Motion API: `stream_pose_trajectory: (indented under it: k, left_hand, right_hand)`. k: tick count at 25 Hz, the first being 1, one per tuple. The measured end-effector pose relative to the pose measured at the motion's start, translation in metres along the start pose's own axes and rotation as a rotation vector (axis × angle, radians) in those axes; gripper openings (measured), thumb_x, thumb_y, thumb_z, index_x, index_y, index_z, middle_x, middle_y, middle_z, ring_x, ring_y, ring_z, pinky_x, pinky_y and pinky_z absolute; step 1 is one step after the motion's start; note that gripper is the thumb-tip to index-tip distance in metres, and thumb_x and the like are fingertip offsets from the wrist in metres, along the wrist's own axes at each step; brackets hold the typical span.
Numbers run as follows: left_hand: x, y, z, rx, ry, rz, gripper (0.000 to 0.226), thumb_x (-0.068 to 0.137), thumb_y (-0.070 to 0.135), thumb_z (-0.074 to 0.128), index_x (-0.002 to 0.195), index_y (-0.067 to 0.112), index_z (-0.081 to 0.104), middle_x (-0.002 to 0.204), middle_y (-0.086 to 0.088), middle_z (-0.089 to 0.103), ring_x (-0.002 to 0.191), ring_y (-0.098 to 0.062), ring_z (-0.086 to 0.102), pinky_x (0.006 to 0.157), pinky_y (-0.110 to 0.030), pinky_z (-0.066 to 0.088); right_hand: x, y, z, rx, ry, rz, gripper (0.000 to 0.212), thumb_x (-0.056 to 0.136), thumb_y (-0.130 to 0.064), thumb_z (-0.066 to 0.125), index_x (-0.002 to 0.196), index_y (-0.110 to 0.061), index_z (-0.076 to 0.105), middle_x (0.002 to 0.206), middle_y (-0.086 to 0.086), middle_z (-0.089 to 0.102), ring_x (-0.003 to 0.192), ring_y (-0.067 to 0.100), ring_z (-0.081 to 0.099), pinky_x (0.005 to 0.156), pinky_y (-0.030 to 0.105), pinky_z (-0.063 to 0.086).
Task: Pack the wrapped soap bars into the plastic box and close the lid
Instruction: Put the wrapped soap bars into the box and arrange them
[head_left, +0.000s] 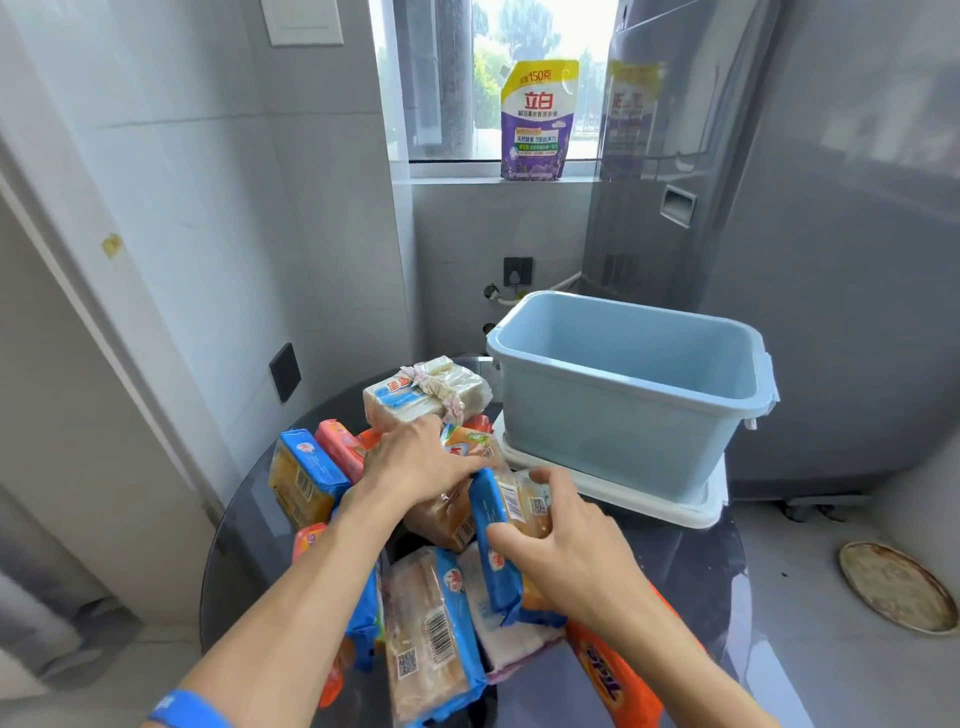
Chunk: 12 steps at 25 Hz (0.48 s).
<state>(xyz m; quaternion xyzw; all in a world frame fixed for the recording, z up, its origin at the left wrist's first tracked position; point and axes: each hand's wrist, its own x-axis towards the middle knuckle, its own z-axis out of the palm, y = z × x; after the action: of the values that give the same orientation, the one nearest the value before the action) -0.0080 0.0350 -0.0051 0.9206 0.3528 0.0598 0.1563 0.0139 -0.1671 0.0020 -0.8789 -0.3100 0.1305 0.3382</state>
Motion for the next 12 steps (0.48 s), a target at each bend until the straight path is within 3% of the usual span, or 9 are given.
stream_pose_trajectory:
  k: [2,5,8,10,12]
  left_hand:
    - [0.002,-0.002,-0.001,-0.028,-0.097,-0.04,0.073,0.058,0.079,0.067,0.104,0.023,0.056,0.112,-0.004,0.067,0.089,-0.025,0.056,0.071,-0.034,0.043]
    - [0.0,-0.007,-0.002,-0.083,-0.234,-0.055,0.075,0.056,0.069,0.076,0.112,0.025,0.052,0.118,-0.002,0.064,0.097,-0.024,0.059,0.081,-0.035,0.049]
    - [-0.008,-0.003,-0.018,-0.254,-0.145,-0.108,0.091,0.052,0.061,0.081,0.132,0.029,0.053,0.119,0.001,0.06,0.11,-0.025,0.059,0.092,-0.037,0.05]
    - [-0.012,-0.001,-0.038,-0.55,-0.029,-0.085,0.089,0.048,0.055,0.084,0.13,0.032,0.059,0.117,0.005,0.067,0.108,-0.023,0.065,0.094,-0.04,0.052]
    - [-0.019,0.008,-0.057,-0.997,0.003,-0.013,0.075,0.048,0.047,0.088,0.117,0.028,0.068,0.103,0.004,0.077,0.093,-0.021,0.074,0.088,-0.043,0.058]
  right_hand:
    - [-0.001,0.0,0.006,-0.098,0.025,-0.039,0.059,0.067,-0.062,0.053,0.118,-0.036,0.04,0.081,-0.009,0.066,0.084,0.021,0.062,0.081,0.038,0.043]
    - [0.0,0.004,0.01,-0.228,0.069,-0.082,0.051,0.079,-0.071,0.046,0.117,-0.036,0.046,0.099,-0.004,0.072,0.099,0.022,0.063,0.085,0.039,0.042]
    - [0.003,0.006,-0.001,-0.165,0.166,-0.14,0.039,0.088,-0.06,0.053,0.116,-0.033,0.055,0.114,-0.011,0.068,0.108,0.018,0.06,0.091,0.039,0.045]
    - [0.007,0.004,-0.012,0.075,0.208,-0.16,0.036,0.087,-0.052,0.061,0.118,-0.035,0.055,0.116,-0.015,0.066,0.104,0.01,0.061,0.089,0.037,0.049]
    - [0.012,-0.004,-0.024,0.351,0.161,-0.159,0.043,0.084,-0.054,0.064,0.122,-0.038,0.053,0.115,-0.016,0.065,0.093,-0.001,0.065,0.079,0.03,0.054]
